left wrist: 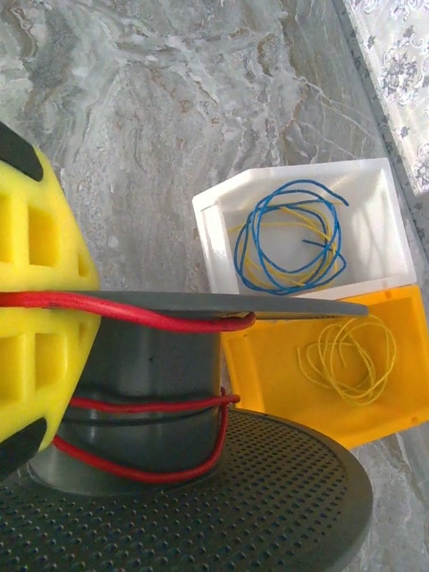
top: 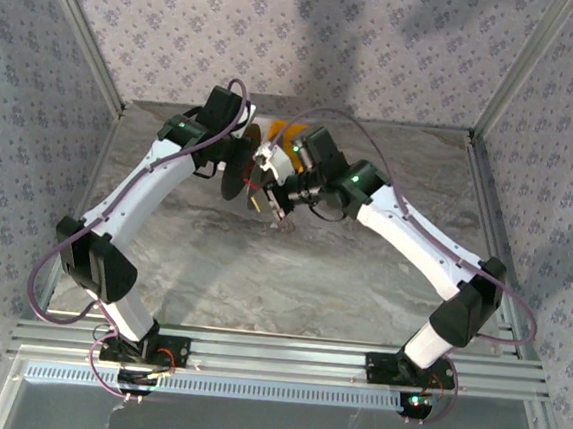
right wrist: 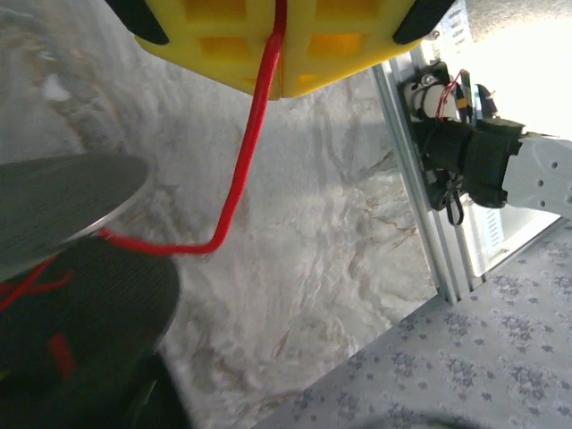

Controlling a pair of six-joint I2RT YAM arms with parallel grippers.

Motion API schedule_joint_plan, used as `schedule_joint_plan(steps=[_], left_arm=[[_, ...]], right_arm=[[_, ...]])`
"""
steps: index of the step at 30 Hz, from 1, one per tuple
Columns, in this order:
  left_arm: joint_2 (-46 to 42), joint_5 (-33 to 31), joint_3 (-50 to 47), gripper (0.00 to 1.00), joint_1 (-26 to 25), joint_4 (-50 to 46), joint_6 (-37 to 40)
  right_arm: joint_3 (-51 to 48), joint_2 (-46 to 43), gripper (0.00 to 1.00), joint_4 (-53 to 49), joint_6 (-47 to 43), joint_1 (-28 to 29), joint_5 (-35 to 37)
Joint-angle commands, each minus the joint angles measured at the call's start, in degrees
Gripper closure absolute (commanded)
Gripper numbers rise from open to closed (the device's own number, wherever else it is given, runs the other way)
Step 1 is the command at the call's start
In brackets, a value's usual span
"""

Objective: Wrap the cables

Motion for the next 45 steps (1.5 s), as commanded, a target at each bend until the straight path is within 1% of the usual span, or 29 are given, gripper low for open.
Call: schedule_joint_plan(steps=[1,6,10,12,15,17,18,20,24,29,33,38,39,45], left_arm=[[-1.25,-3.03,-0.72,1.0,-0.72,2.2,1.76],[-4.33,-0.16,-5.71,1.0,-1.82,1.53,7.04],[-8.48,3.33,-11.55,1.0,-2.71,1.1,13.92],[-11.12,6.82,-14.68,1.0,-3.08,0.69,18.38],[-17.09,13.39,-20.51,1.0,-3.5,0.92,25.58],[-22.52,18.43,-24.37,1.0,-3.51,2.36,29.12],[-24.84,20.38,-25.67,1.0,-3.45,3.04,30.42],[-29.46,24.53,-27.07,1.0,-2.96,4.33,31.5],[-33.48,30.83,-25.08,1.0,-1.31,4.94,30.97],[-34.02,37.16,-21.2,1.0,-0.93,6.53,30.5],[-33.02,41.47,-18.34,1.0,-0.95,7.48,29.88],[-32.93,42.61,-17.23,1.0,-0.95,10.2,28.22],[-32.95,42.73,-17.41,1.0,-0.88,12.88,27.58],[-31.57,46.23,-17.72,1.0,-0.96,21.89,23.2]], right_arm=[[9.58,0.15,1.0,-6.49,-5.51,-2.72,-0.14],[18.37,4.15,1.0,-10.79,-8.74,-10.24,-2.98],[22.58,7.38,1.0,-13.33,-11.25,-16.46,-7.83],[23.66,8.87,1.0,-14.8,-13.25,-19.36,-11.35],[23.35,10.83,1.0,-17.22,-17.09,-23.58,-17.72],[21.95,11.89,1.0,-19.52,-21.22,-26.09,-22.43],[20.93,12.2,1.0,-19.69,-21.66,-27.15,-23.61],[18.7,12.88,1.0,-21.13,-24.36,-28.99,-26.74],[14.92,14.27,1.0,-23.87,-28.88,-31.6,-32.07],[10.77,15.36,1.0,-23.84,-31.23,-32.3,-37.69],[10.38,17.26,1.0,-27.22,-34.81,-31.54,-41.34],[12.01,19.58,1.0,-32.67,-39.23,-30.12,-42.79],[12.04,19.78,1.0,-33.43,-39.77,-29.6,-42.92],[11.36,21.96,1.0,-34.11,-40.69,-26.14,-44.44]])
